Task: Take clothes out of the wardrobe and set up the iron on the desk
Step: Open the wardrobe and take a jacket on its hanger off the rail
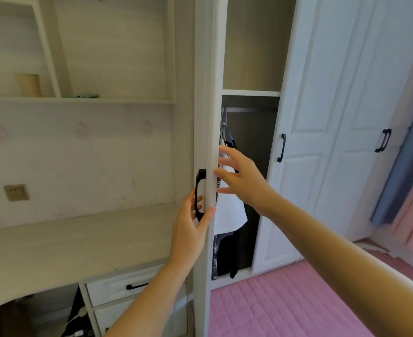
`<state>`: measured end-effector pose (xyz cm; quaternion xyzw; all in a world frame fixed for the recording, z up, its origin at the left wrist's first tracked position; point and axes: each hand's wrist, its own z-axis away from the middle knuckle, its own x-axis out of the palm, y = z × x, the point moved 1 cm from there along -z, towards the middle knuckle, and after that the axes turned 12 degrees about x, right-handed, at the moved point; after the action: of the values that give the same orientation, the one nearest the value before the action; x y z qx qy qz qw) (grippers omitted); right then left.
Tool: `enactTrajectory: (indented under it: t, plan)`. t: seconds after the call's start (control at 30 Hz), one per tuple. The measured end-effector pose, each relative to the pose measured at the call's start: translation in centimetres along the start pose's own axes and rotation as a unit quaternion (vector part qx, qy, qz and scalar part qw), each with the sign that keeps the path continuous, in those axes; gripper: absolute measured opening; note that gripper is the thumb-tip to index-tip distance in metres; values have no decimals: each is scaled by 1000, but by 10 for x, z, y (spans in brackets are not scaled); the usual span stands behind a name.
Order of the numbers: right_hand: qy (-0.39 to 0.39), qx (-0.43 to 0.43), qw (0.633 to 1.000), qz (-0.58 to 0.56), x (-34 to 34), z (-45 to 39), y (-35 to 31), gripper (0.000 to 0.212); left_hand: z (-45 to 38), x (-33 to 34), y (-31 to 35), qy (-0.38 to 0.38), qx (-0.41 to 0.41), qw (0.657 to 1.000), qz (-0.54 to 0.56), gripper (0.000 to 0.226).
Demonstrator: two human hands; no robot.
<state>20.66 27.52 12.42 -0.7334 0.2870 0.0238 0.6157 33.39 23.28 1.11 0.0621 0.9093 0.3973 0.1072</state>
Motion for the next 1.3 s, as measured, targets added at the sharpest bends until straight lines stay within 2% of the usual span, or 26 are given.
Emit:
enactTrajectory:
  t: [0.1, 0.2, 0.37, 0.5, 0.6, 0.77, 1.0, 1.17, 1.3]
  plan:
    - [21, -22, 997, 74, -2, -1, 3, 55, 5, 6, 8, 26, -16, 1000, -2, 52]
    - [13, -47, 994, 98, -2, 4, 5, 60, 8, 13, 18, 50, -23, 998, -11, 52]
    - [4, -59, 987, 151, -20, 15, 22, 56, 15, 22, 25, 101, -18, 993, -61, 49]
    - [8, -44, 983, 179, -46, 21, 49, 51, 23, 31, 30, 149, 59, 971, -176, 42]
    - [11, -17, 978, 207, -62, 22, 72, 51, 32, 46, 43, 162, 108, 956, -219, 41]
    - [7, 8, 968, 249, -83, 26, 102, 51, 37, 78, 58, 107, 170, 949, -242, 32]
    - [22, 31, 957, 289, -115, 18, 122, 51, 17, 122, 35, 13, 108, 960, -259, 41]
    - [34, 29, 937, 346, -129, -5, 131, 53, -16, 142, 18, -32, 160, 929, -333, 41]
    - [46, 15, 922, 384, -135, -36, 132, 52, -59, 155, -4, -50, 156, 912, -377, 46]
